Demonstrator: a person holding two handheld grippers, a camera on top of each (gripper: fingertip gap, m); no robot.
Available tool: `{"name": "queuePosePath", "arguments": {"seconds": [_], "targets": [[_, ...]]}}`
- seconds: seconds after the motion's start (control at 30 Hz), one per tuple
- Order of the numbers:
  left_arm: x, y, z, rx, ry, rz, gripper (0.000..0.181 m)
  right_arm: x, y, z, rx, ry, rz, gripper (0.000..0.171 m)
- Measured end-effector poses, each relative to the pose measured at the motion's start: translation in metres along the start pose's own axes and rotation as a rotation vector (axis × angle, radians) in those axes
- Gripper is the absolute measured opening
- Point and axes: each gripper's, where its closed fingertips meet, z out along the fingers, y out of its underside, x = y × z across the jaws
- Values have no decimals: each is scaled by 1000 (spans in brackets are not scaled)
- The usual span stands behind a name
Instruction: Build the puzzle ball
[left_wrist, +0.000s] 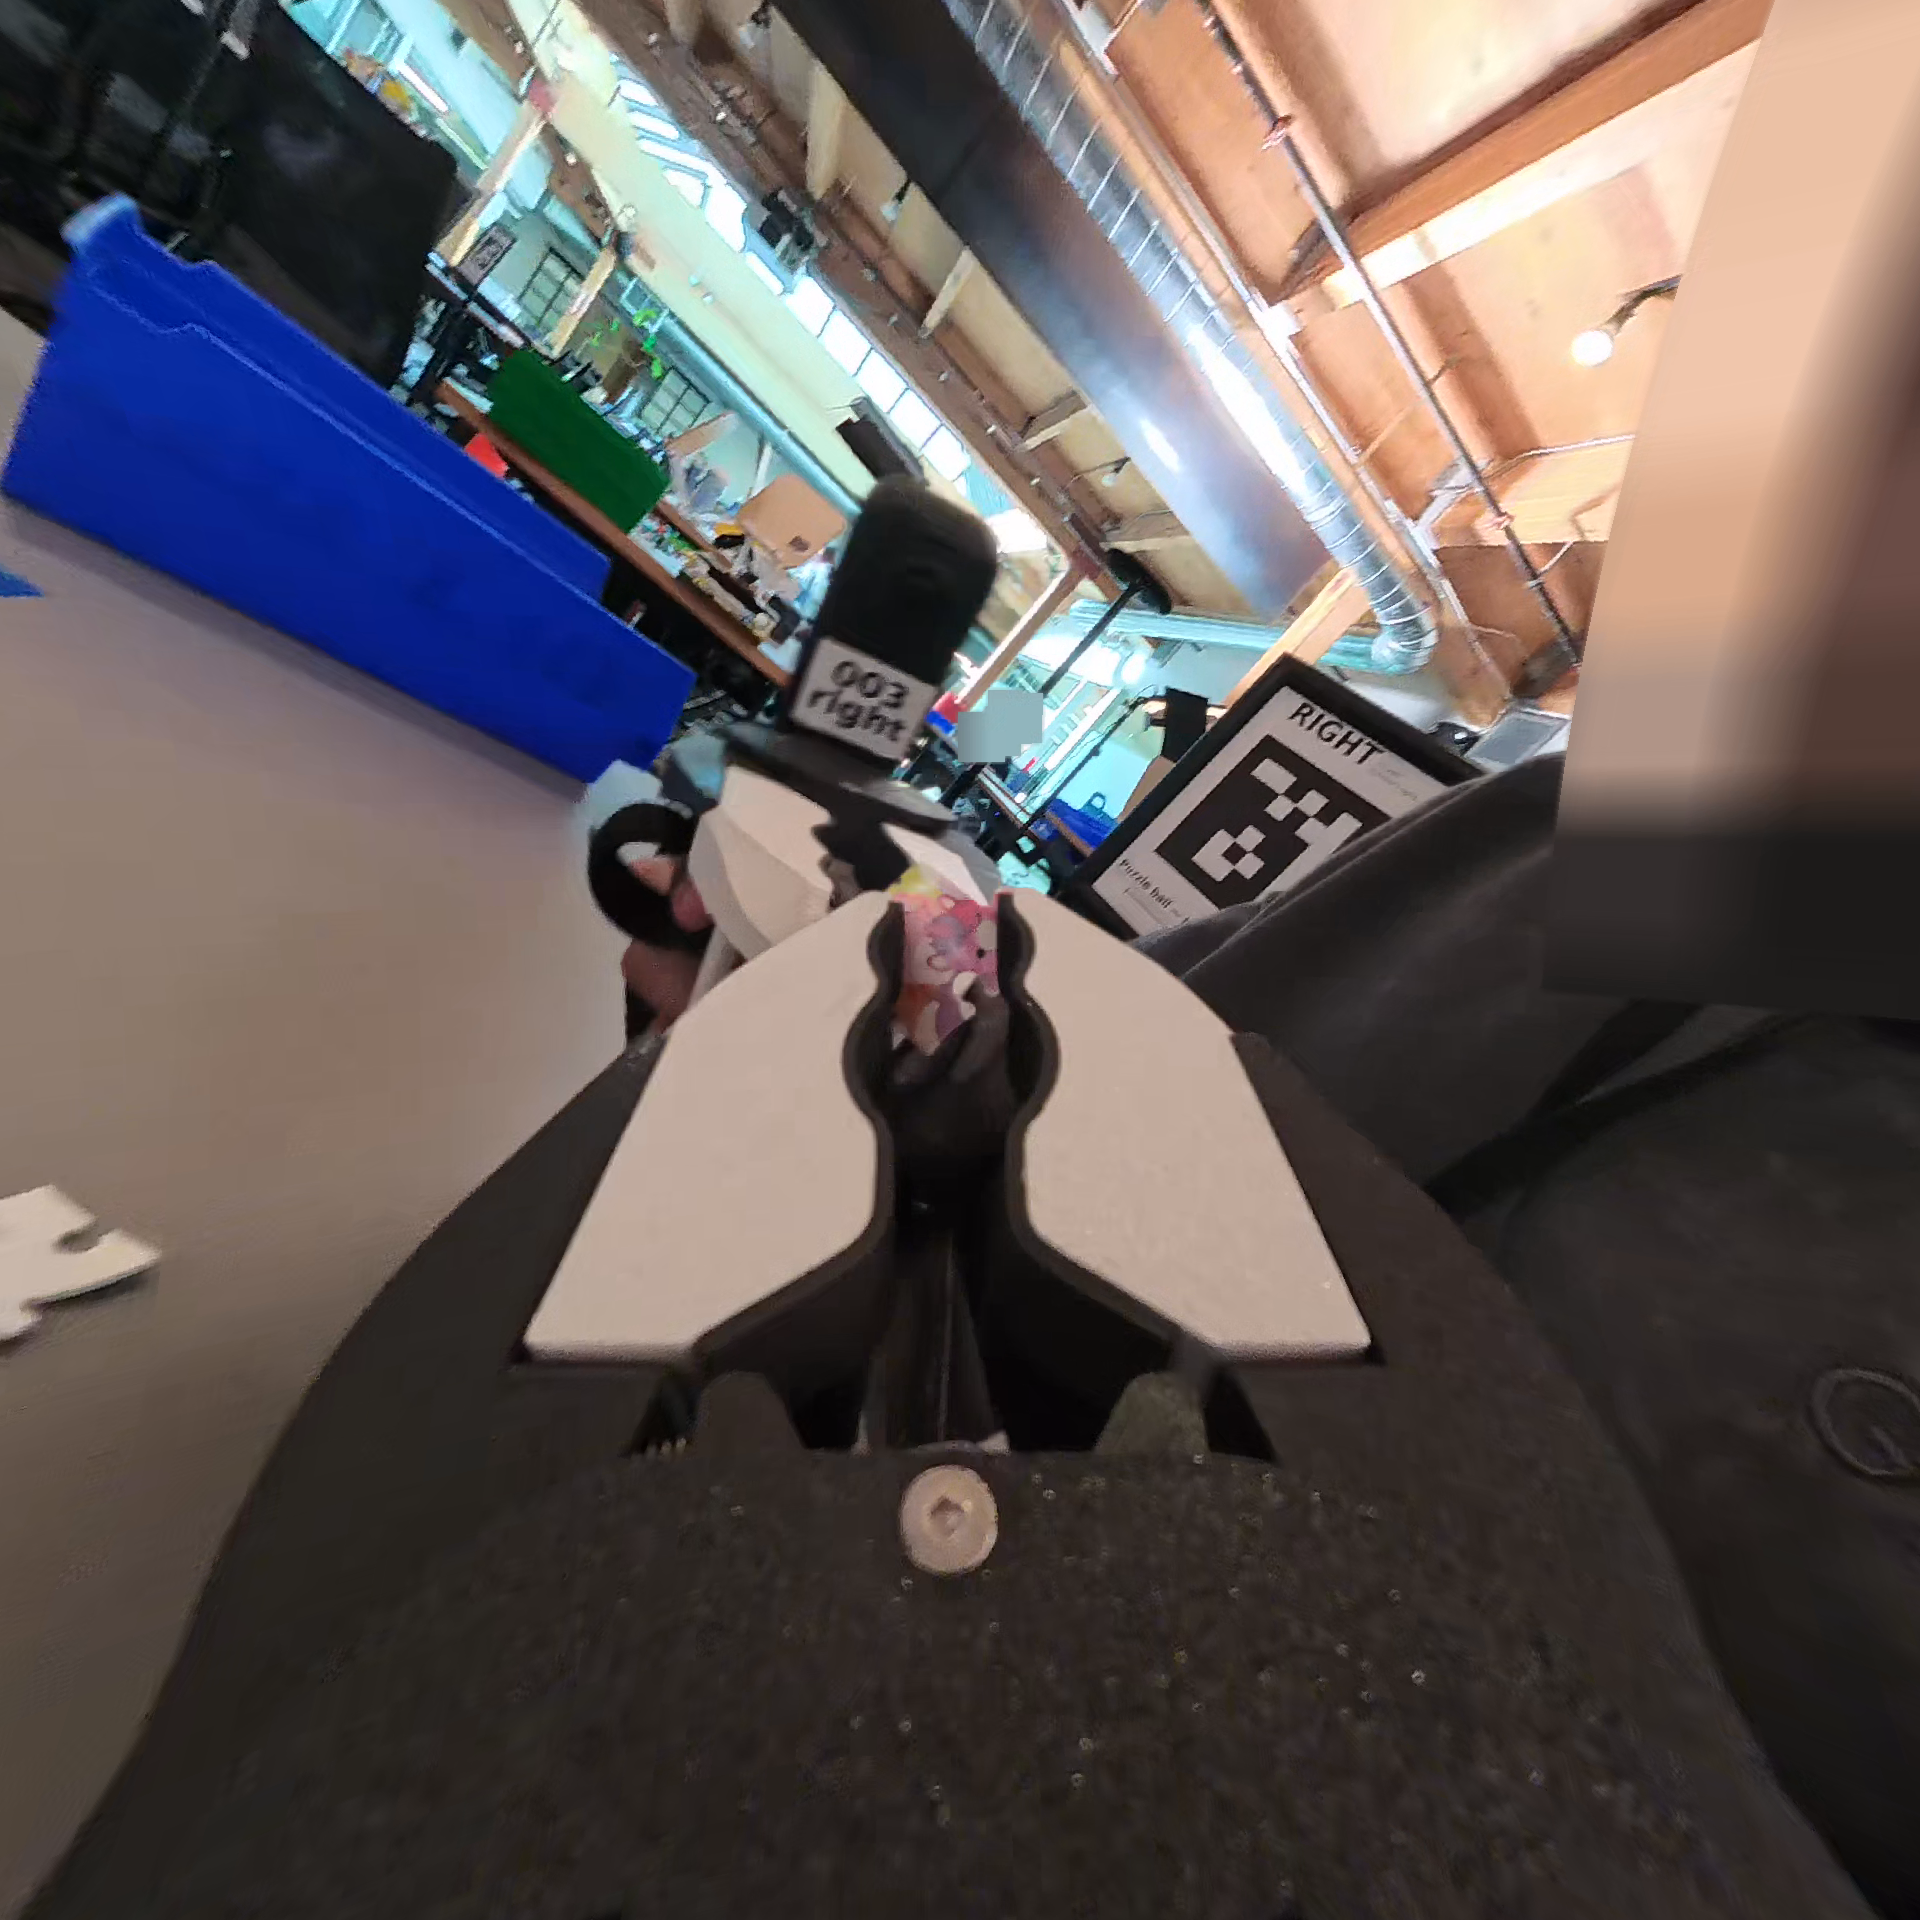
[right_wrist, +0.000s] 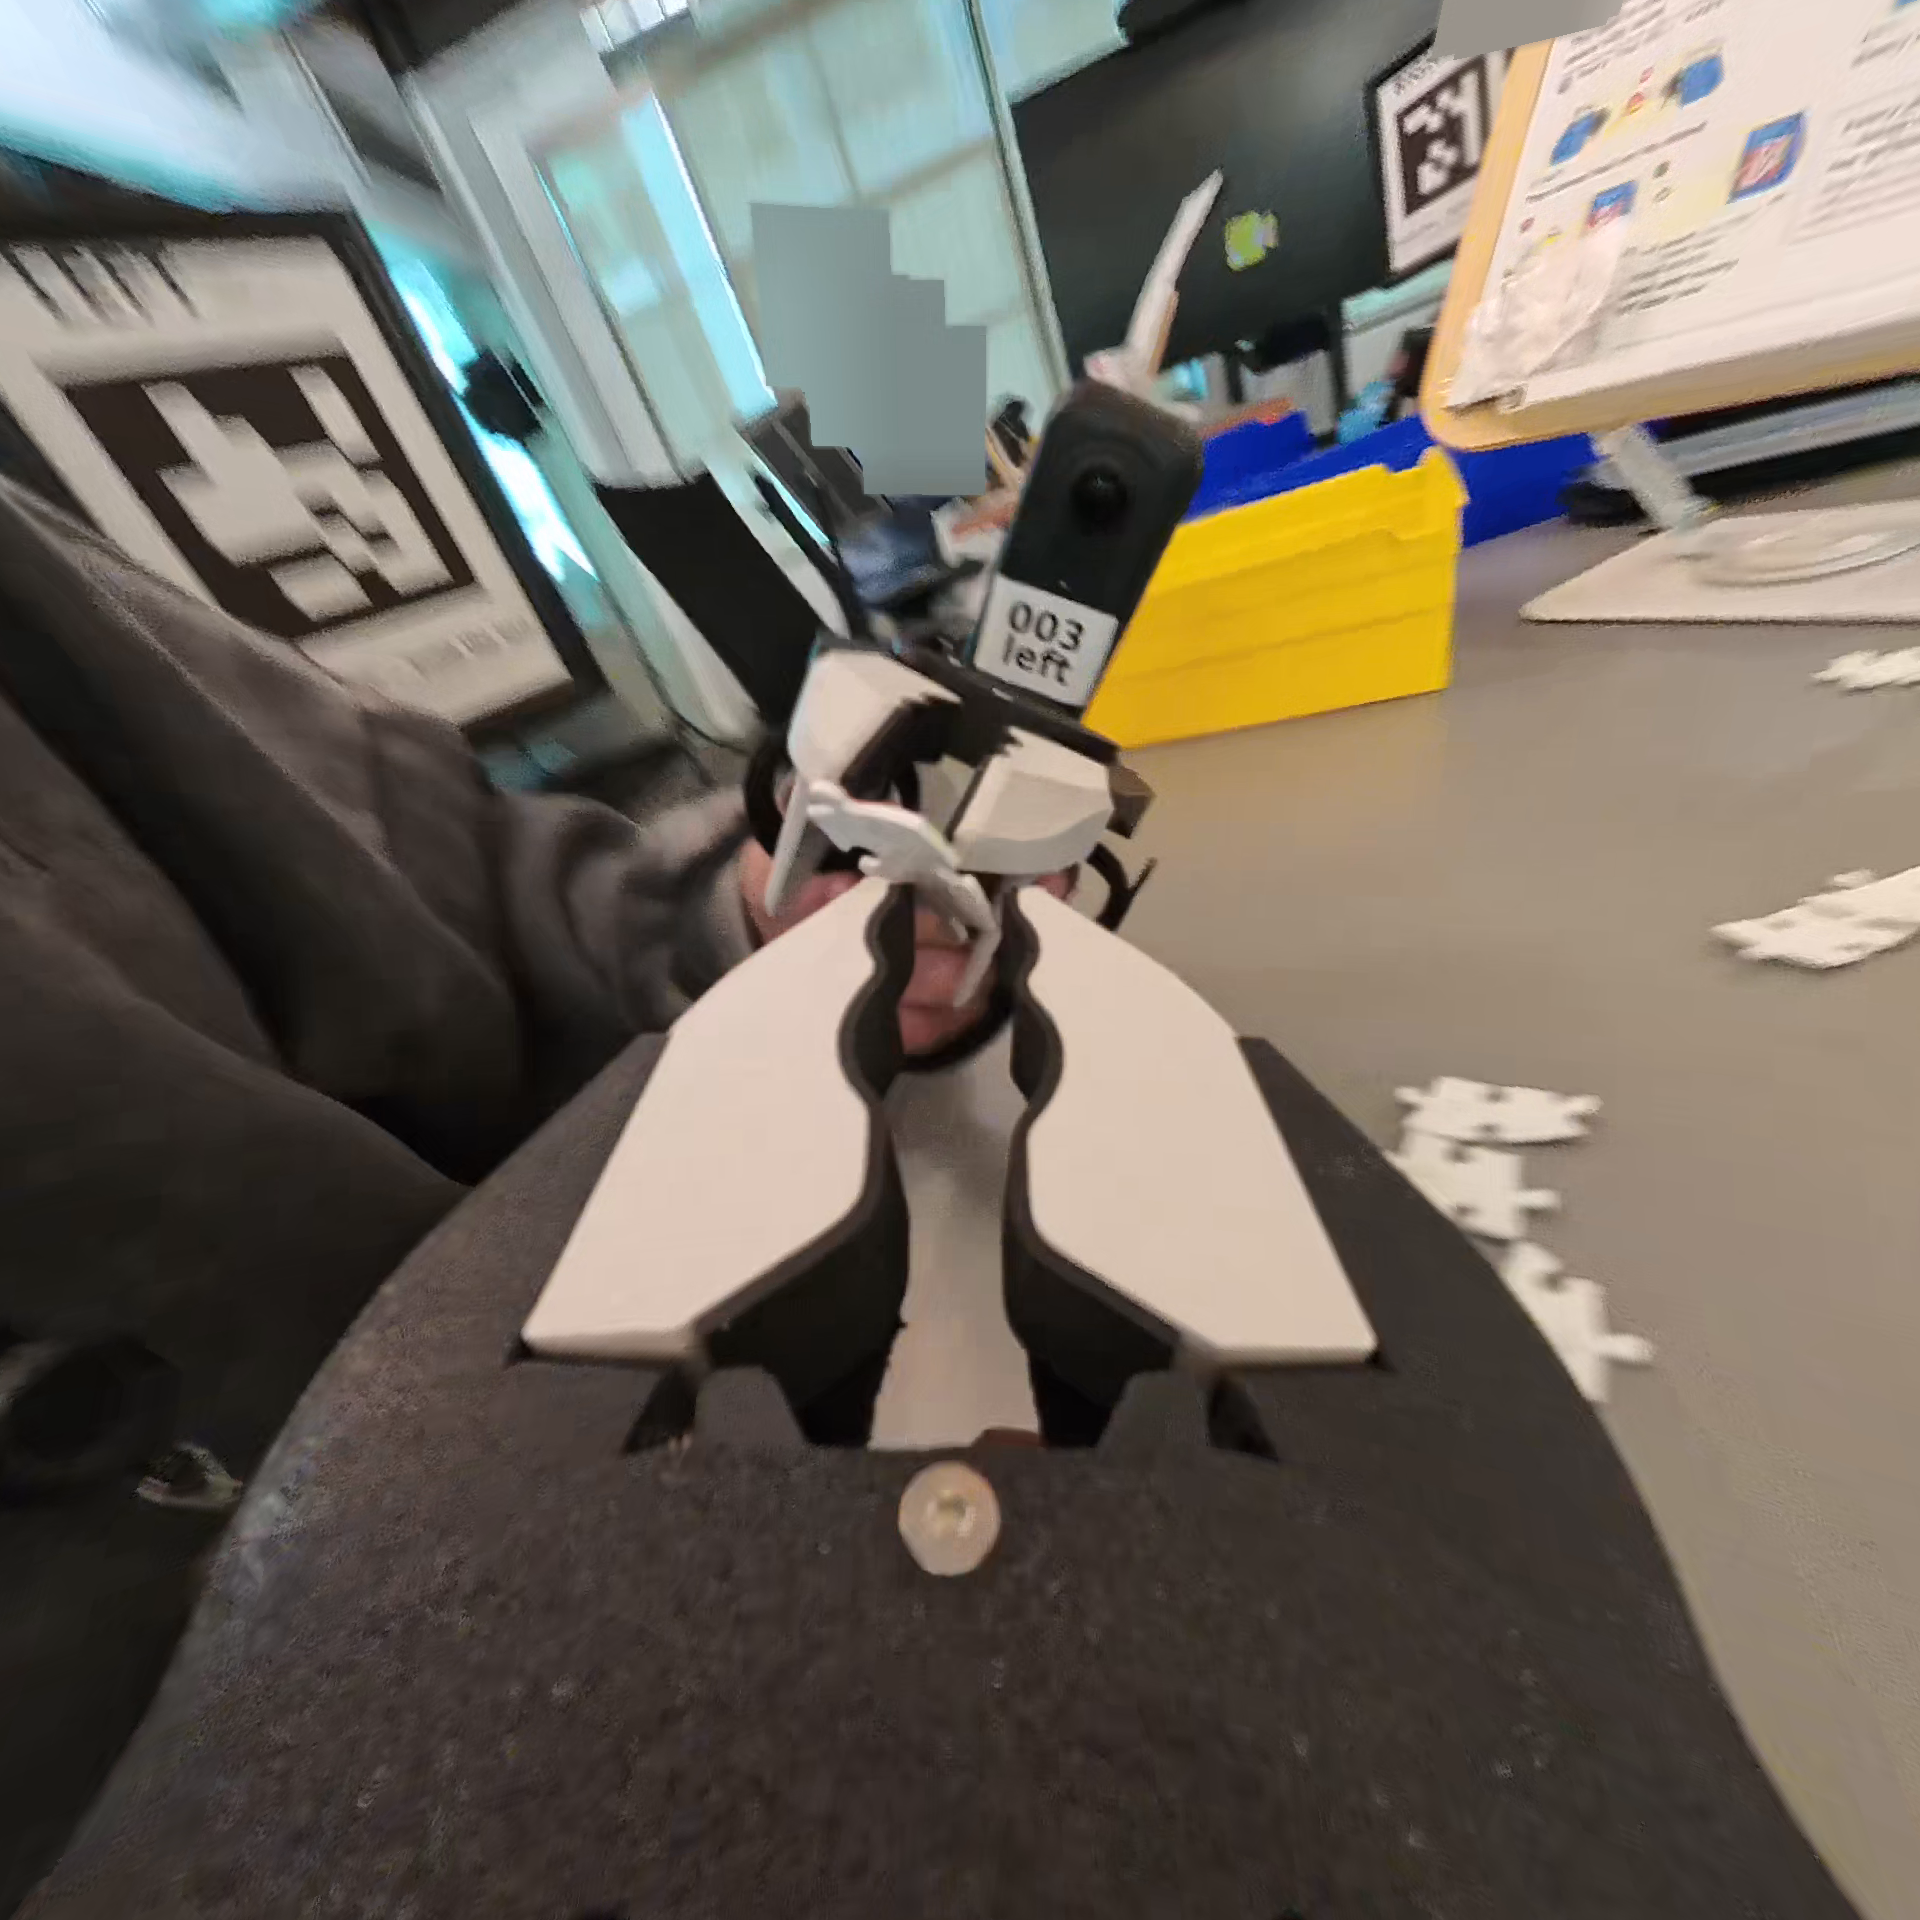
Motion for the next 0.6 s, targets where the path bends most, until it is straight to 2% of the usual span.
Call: {"name": "queuePosePath", "arguments": {"seconds": [0.07, 0.1, 0.17, 0.2, 0.3, 0.37, 0.47, 0.6], "targets": [[5, 2, 6, 13, 37, -11, 16, -8, 1, -4, 62, -118, 173, 15], [7, 3, 9, 17, 50, -19, 16, -12, 0, -6, 88, -178, 241, 10], [10, 5, 13, 16, 61, -22, 15, -20, -3, -8, 114, -229, 285, 9], [7, 6, 13, 19, 40, -13, 0, -27, -1, -8, 89, -245, 244, 5], [3, -1, 2, 57, 0, -5, 1, -22, 10, -7, 2, -133, 155, 2], [-1, -8, -8, 79, -60, 22, 19, -11, 21, -10, -66, -94, 204, 2], [-11, 2, -13, -33, -215, 152, 24, 3, 37, -14, -179, -27, 212, 2], [-30, 31, -6, -243, -374, 261, 24, 0, 49, -15, -303, -8, 117, 2]]}}
